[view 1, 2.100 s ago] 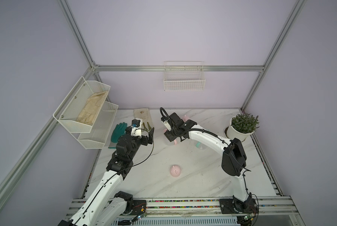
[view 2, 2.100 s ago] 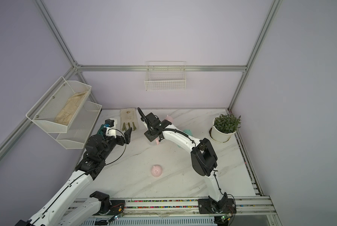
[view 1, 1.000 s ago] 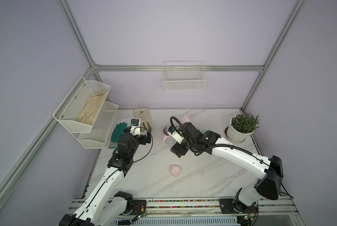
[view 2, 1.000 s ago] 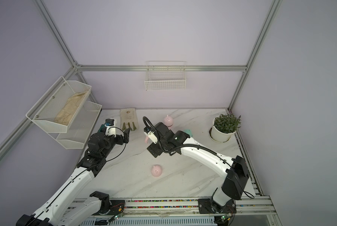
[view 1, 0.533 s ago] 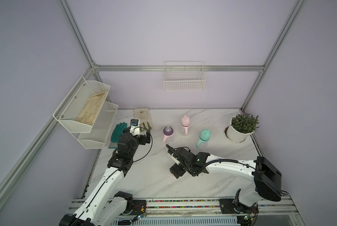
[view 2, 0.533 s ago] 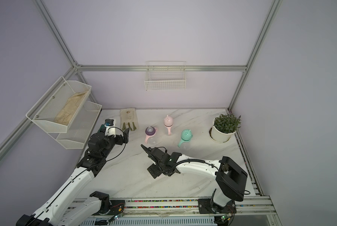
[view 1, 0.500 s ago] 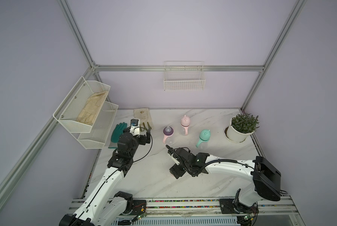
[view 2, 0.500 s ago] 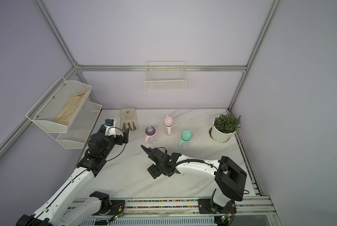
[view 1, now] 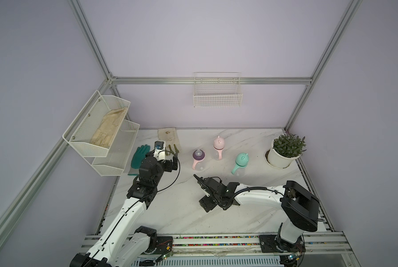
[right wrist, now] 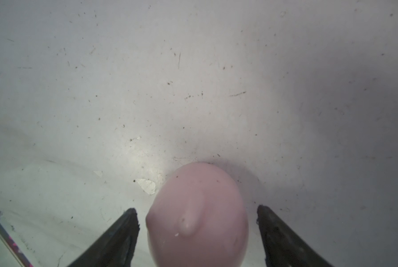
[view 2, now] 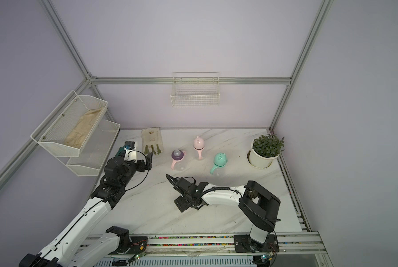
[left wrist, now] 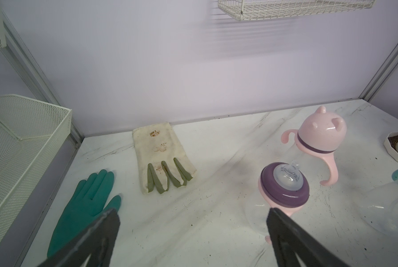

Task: Assemble the baby bottles
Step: Pick up the lid from the center of the board, then close the lid on the baby bottle.

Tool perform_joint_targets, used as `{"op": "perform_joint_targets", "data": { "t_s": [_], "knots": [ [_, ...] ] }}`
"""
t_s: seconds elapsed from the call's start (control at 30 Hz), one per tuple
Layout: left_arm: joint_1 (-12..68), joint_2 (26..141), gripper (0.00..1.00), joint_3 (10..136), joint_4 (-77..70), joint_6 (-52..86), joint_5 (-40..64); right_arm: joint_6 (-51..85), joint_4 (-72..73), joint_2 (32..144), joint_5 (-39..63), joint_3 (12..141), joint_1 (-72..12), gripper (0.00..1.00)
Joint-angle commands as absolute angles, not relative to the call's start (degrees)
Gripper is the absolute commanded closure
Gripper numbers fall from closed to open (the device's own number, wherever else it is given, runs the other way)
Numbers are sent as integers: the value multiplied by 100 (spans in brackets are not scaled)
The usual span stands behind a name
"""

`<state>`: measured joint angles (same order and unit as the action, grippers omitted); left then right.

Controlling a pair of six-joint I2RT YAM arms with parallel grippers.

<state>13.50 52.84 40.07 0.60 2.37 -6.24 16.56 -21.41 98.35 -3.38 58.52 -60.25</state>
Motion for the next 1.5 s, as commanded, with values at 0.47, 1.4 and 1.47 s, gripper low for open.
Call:
{"op": "perform_joint_targets", "data": {
  "t_s": [0.47, 1.4, 1.47],
  "knots": [
    [1310, 5353, 0, 4411, -35, 176, -654, 1711, -2616, 9972, -475, 6298, -6053, 40],
    [1306, 5420, 0, 4368, -183, 62, -677, 55, -5132, 12161, -359, 12734, -4258, 44],
    [1309, 5445, 0, 4351, -218, 46, -659, 36, -5219, 12276, -292, 12846, -4247, 44]
  ]
}}
